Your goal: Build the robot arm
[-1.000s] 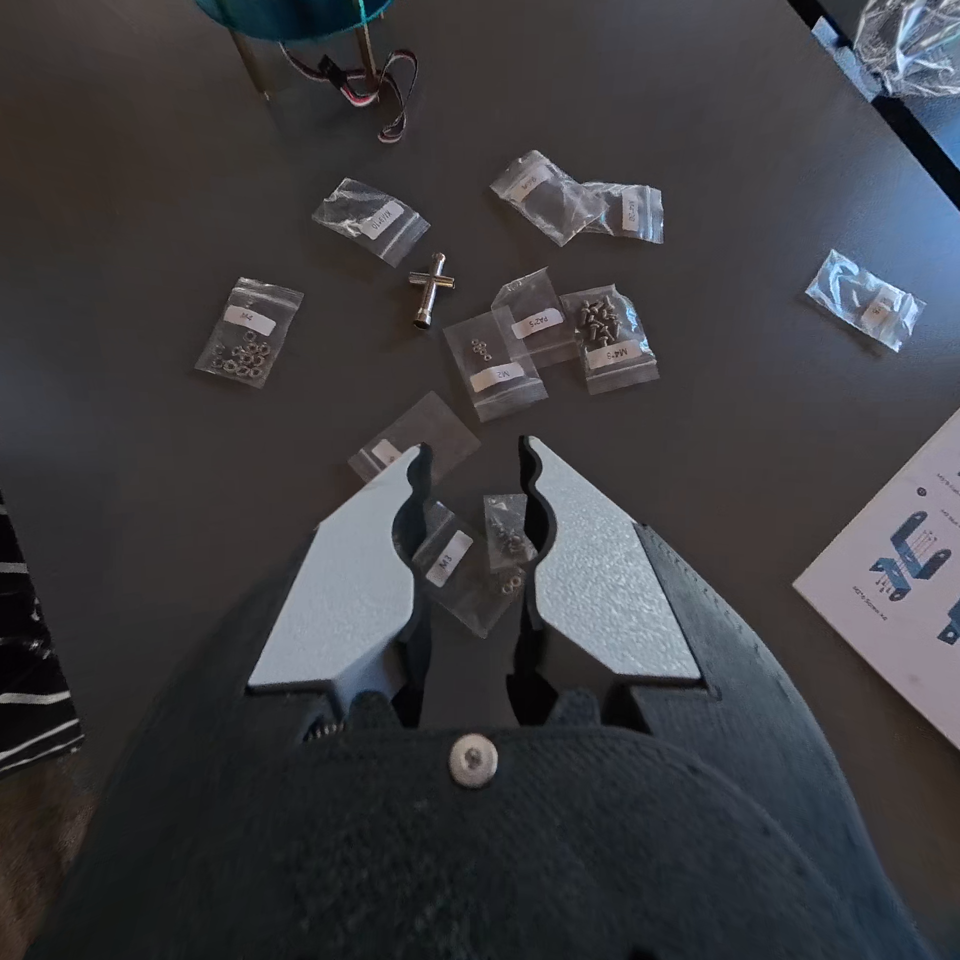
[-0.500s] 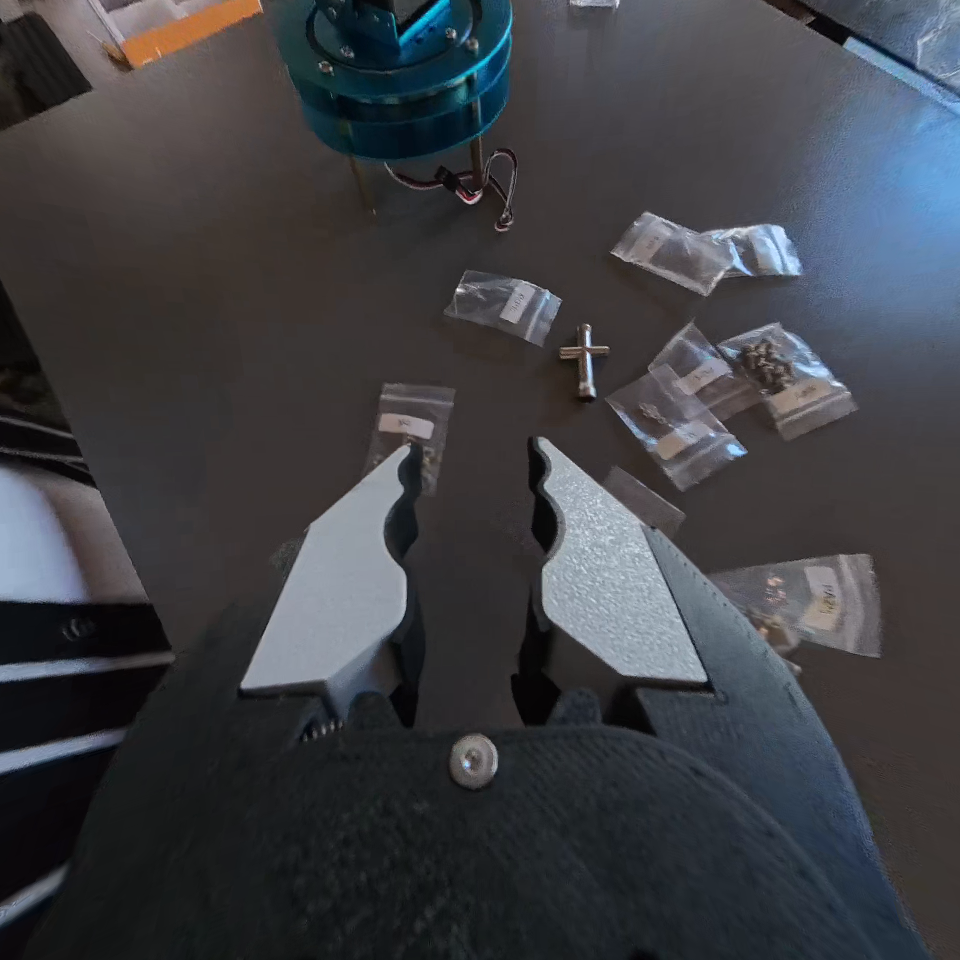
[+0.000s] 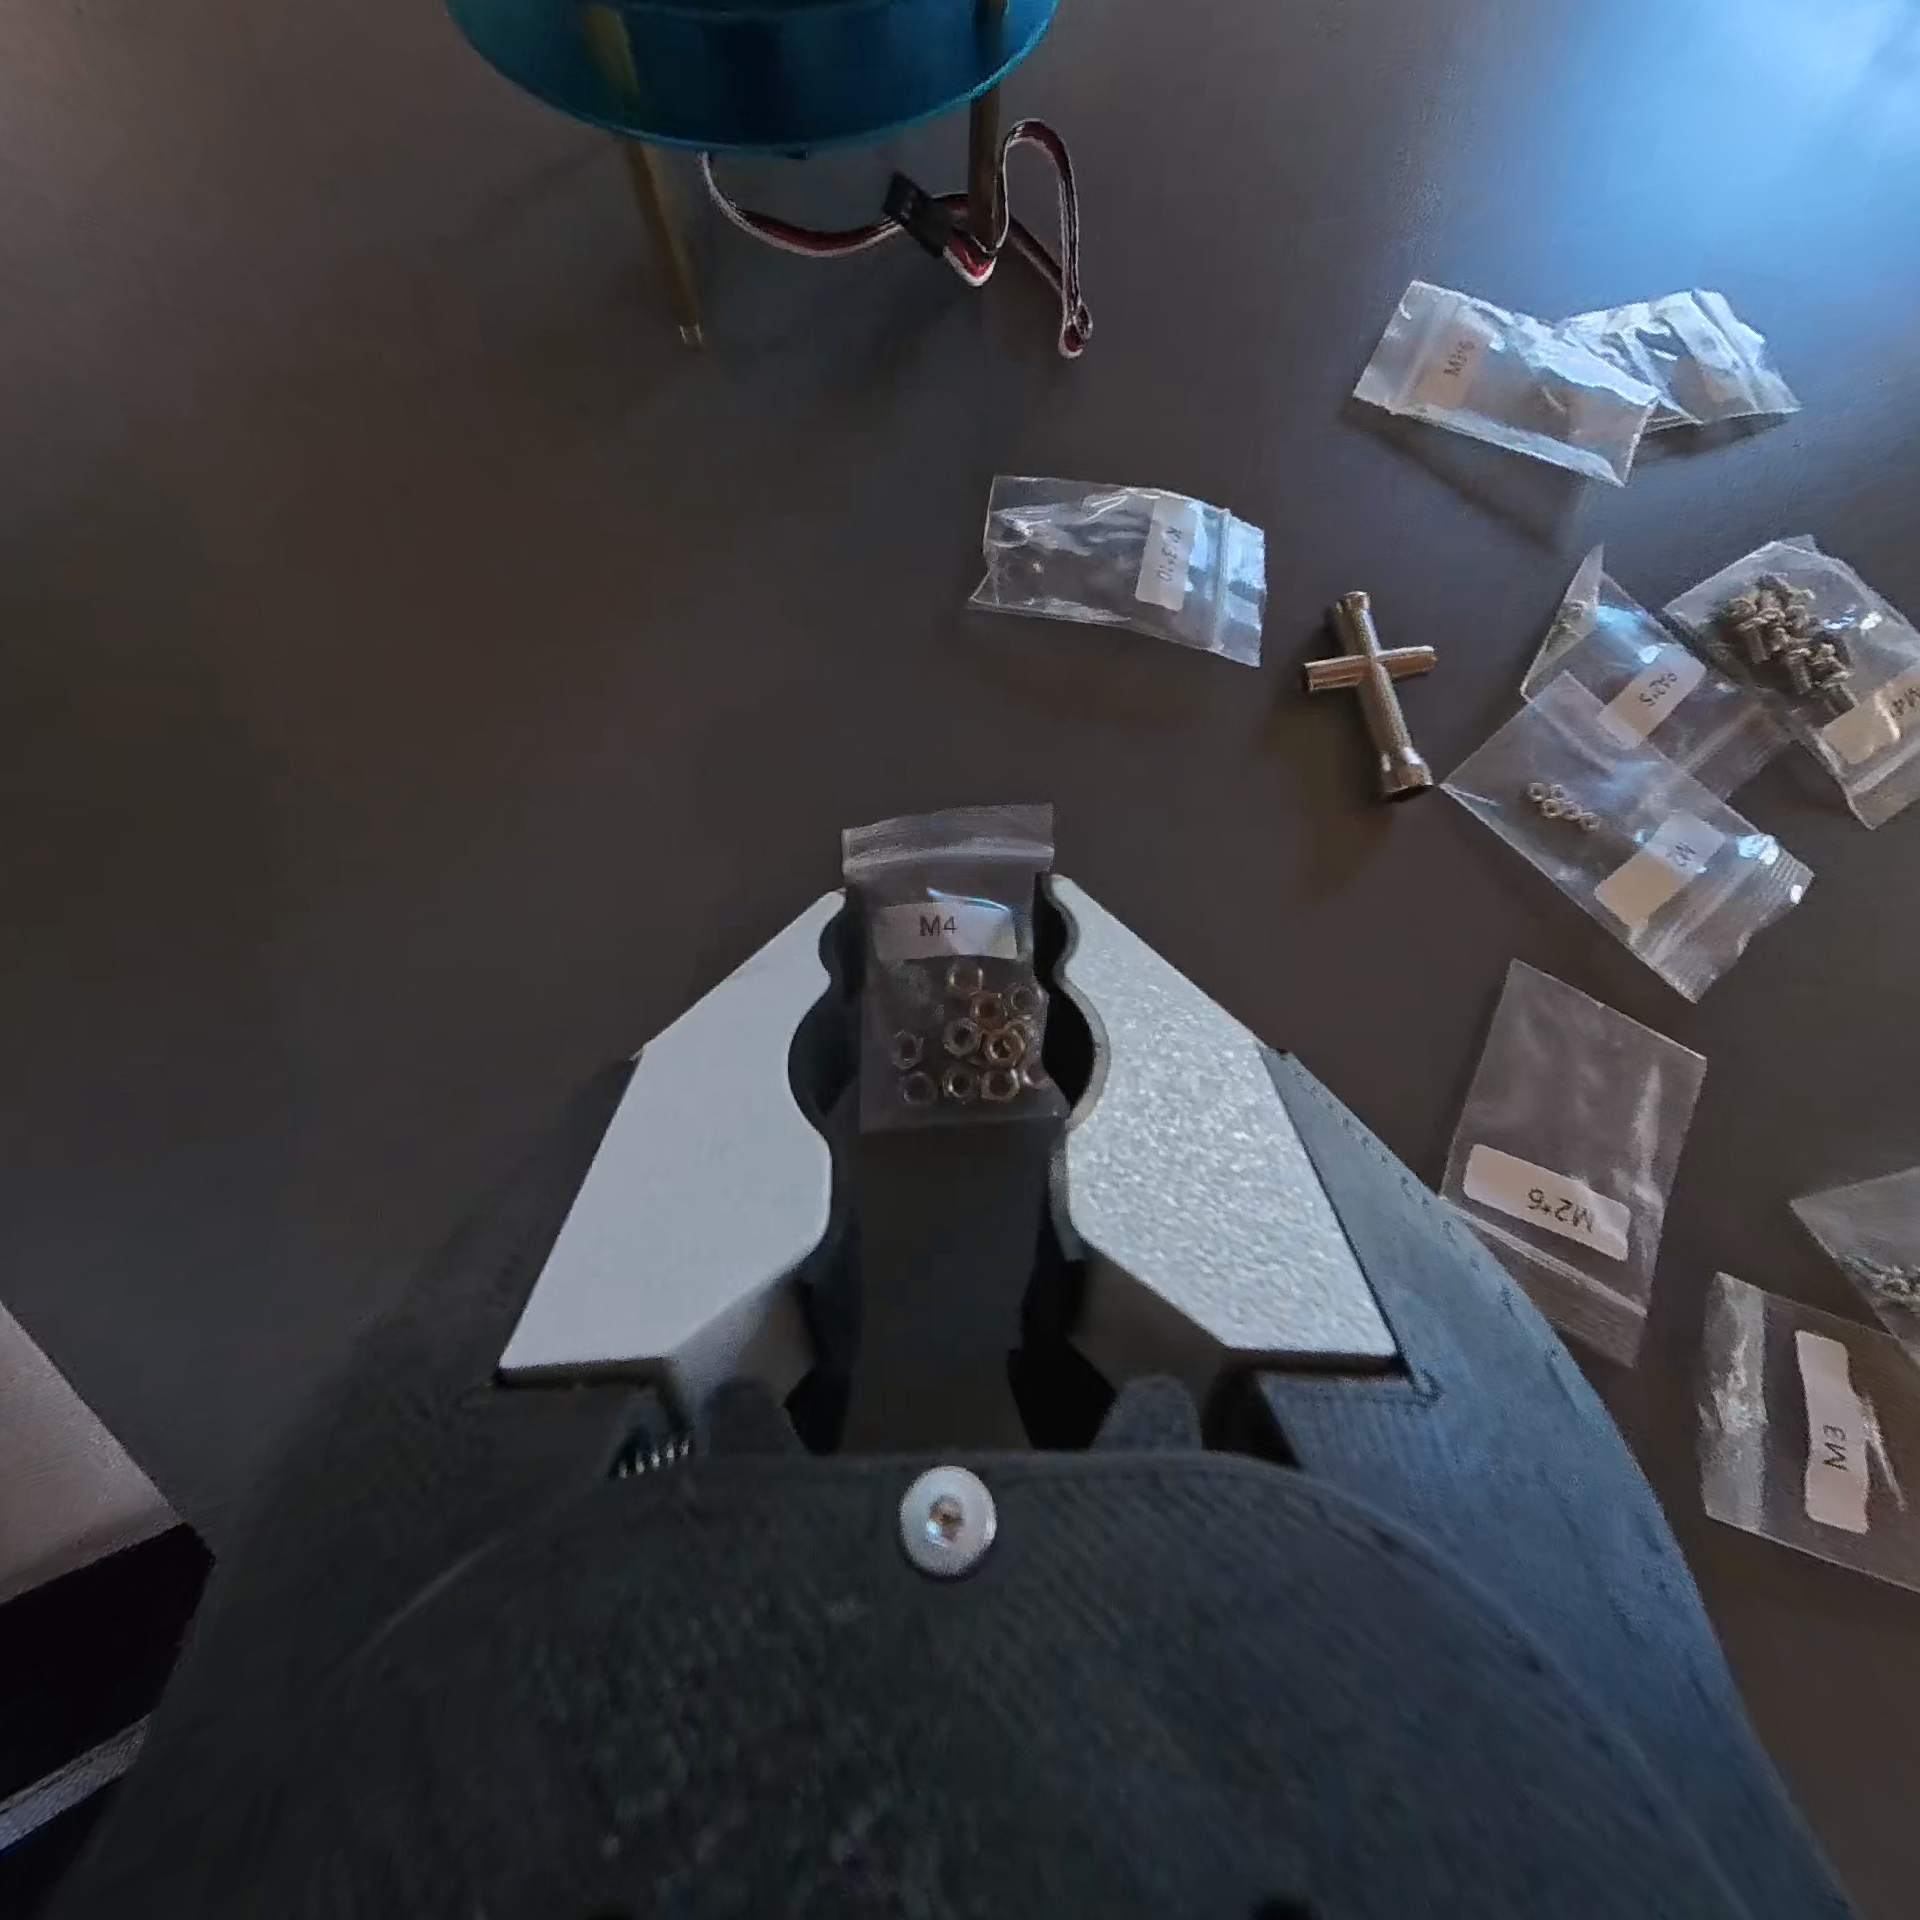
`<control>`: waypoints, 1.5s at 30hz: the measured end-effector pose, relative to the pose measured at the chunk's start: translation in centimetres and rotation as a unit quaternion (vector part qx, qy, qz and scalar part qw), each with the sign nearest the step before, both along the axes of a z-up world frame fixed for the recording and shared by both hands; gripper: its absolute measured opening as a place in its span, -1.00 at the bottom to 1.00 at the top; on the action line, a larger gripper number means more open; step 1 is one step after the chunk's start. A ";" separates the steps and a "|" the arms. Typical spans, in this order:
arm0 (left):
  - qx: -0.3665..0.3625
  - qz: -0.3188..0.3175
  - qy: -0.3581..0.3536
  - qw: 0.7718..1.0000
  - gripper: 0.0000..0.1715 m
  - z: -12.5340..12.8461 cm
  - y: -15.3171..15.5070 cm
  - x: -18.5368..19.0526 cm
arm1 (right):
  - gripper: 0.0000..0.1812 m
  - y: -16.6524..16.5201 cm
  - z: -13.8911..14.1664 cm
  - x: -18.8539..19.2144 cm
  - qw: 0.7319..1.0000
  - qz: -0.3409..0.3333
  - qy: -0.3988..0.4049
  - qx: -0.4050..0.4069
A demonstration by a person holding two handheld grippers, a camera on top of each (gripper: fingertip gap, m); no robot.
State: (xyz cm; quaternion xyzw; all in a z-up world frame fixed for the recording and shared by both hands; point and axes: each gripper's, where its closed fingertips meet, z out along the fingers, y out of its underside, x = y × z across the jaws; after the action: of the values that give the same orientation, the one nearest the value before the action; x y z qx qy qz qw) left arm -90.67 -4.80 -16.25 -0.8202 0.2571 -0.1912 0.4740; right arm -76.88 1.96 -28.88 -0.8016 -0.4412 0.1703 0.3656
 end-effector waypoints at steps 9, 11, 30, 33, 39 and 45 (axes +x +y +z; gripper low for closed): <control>-0.092 -0.089 -0.146 0.981 -0.64 -5.2 3.5 8.0 | -0.93 -1.6 4.1 -1.3 0.988 0.038 0.112 0.101; -0.150 -0.109 -0.171 0.968 -0.62 -6.6 3.6 9.3 | -0.90 -1.9 3.7 -1.3 0.988 0.044 0.112 0.099; -0.218 -0.088 -0.228 0.945 -0.71 -9.7 3.9 10.2 | -0.78 -1.1 2.3 -2.3 0.992 0.067 0.067 0.087; -0.232 -0.102 -0.286 0.924 -0.70 -8.8 4.3 10.6 | -0.95 -2.0 3.2 -2.7 0.986 0.091 0.088 0.107; -0.261 -0.101 -0.286 0.916 -1.00 -9.7 4.4 11.2 | -0.84 -2.2 2.8 -2.8 0.985 0.118 0.076 0.101; -0.220 -0.102 -0.217 0.945 -1.00 -9.4 4.3 11.5 | -0.71 -2.1 4.3 -1.5 0.978 0.182 0.101 0.004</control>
State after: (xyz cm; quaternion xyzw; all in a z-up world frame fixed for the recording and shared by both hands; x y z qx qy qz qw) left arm -79.19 -0.53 -25.68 -0.8118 0.1820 -0.4641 0.3041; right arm -78.36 -0.14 -24.60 -0.6852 -0.5411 0.3123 0.3745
